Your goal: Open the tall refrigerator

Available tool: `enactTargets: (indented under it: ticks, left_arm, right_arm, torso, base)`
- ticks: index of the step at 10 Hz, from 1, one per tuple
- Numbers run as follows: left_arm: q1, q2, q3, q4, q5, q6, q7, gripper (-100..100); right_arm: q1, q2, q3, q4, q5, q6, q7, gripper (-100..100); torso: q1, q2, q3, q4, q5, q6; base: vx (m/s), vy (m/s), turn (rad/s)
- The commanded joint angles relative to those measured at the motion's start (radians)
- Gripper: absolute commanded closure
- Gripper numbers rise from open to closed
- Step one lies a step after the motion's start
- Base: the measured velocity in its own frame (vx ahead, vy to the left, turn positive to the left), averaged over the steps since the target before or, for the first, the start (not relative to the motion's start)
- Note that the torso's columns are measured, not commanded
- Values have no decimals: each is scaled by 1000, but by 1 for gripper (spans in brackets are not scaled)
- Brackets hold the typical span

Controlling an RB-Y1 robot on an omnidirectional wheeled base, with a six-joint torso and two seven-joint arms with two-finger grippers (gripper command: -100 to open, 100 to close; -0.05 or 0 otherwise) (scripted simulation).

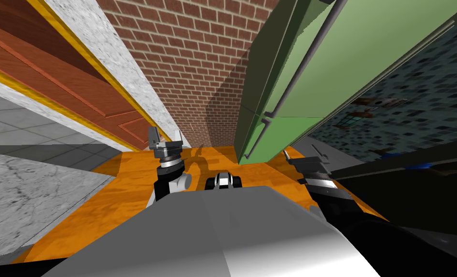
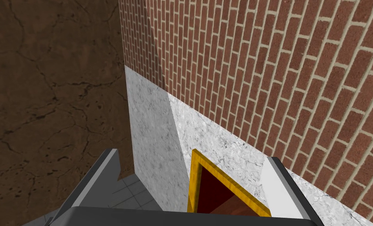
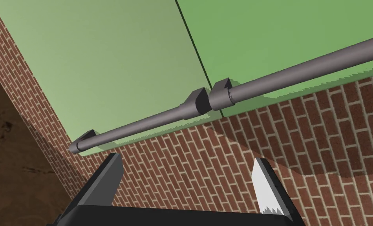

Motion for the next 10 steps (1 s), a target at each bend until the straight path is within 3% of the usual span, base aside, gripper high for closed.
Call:
enactTargets:
  ticks: [1,2,3,4,5,10]
  left_arm:
    - [0,0,0,0,0,0,0,0]
    - [0,0,0,0,0,0,0,0]
    - [0,0,0,0,0,0,0,0]
    - [0,0,0,0,0,0,0,0]
    - [0,0,0,0,0,0,0,0]
    - [0,0,0,0,0,0,0,0]
  right_arm:
    - [9,-1,-13,-1,13,7,62,-100]
    - [28,0,-39,0,39,16,100,-100]
    - [28,0,-39,0,39,16,124,-100]
    - [46,1,-63,1,64,25,155,-100]
    - [46,1,-63,1,64,25,184,-100]
    - [97,5,-131,3,134,50,327,-100]
  torso:
    - [0,1,0,0,0,1]
    - [-1,3,2,1,0,1]
    - [0,2,1,1,0,0]
    - [0,1,0,0,0,1]
    - [0,-1,-1,0,0,0]
    - [0,1,1,0,0,1]
  base:
    - [22,3,-26]
    - [39,15,178]
    - [46,6,121]
    - [72,3,213]
    - [65,-3,82]
    - [77,4,131]
